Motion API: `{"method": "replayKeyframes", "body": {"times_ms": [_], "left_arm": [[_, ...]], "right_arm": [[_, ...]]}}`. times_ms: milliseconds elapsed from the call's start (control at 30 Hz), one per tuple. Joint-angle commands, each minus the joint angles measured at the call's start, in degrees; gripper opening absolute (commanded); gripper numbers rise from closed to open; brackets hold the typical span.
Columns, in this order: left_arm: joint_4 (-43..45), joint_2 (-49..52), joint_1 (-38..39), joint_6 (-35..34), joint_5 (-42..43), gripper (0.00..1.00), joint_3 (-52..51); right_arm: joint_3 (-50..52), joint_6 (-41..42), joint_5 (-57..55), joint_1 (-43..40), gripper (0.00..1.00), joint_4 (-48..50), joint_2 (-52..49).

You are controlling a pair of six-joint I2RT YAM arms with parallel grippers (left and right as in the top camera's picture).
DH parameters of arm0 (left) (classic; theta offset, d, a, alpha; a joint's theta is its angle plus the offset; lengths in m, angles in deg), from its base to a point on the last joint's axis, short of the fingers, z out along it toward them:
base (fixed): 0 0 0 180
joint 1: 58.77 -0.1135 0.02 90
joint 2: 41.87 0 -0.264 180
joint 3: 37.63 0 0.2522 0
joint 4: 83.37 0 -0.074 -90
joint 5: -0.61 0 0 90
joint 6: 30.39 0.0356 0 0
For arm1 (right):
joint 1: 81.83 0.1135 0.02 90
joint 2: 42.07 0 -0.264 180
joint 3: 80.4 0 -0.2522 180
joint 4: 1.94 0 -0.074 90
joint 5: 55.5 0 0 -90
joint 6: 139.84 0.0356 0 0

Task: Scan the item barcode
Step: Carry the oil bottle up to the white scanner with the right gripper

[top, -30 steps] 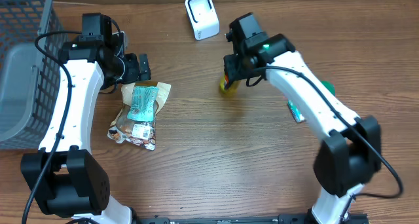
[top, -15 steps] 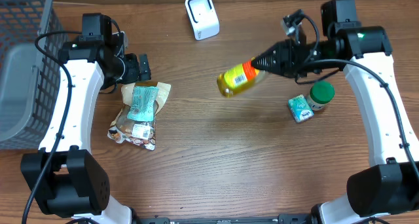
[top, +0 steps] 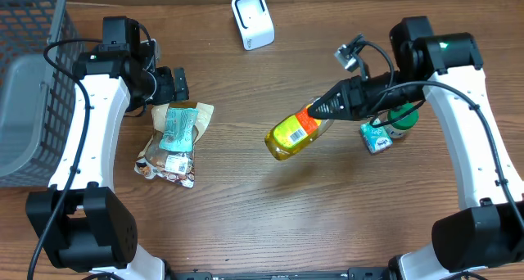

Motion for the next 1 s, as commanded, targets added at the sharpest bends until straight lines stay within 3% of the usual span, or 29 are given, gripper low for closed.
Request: {"method": "replayKeyframes", "body": {"times_ms": [0, 767, 833, 967], "left_arm": [[0.1, -1.0, 0.1, 0.6, 0.5, 1.0, 1.0], [0.1, -1.0, 0.1, 0.6, 0.5, 0.99, 1.0], [0.1, -1.0, 0.1, 0.6, 0.5, 1.0, 1.0], [0.1, -1.0, 0.1, 0.6, 0.5, 1.0, 1.0]], "right_arm": [[-0.9, -1.5, 3.3, 1.6, 0.3, 0.0, 2.0], [-0.9, -1.4, 3.3, 2.1, 0.29, -1.4, 2.0], [-0.9, -0.4, 3.3, 2.1, 0.29, 0.3, 2.0], [-0.9, 9.5, -3.5, 2.5, 0.29, 8.2, 1.9]]}}
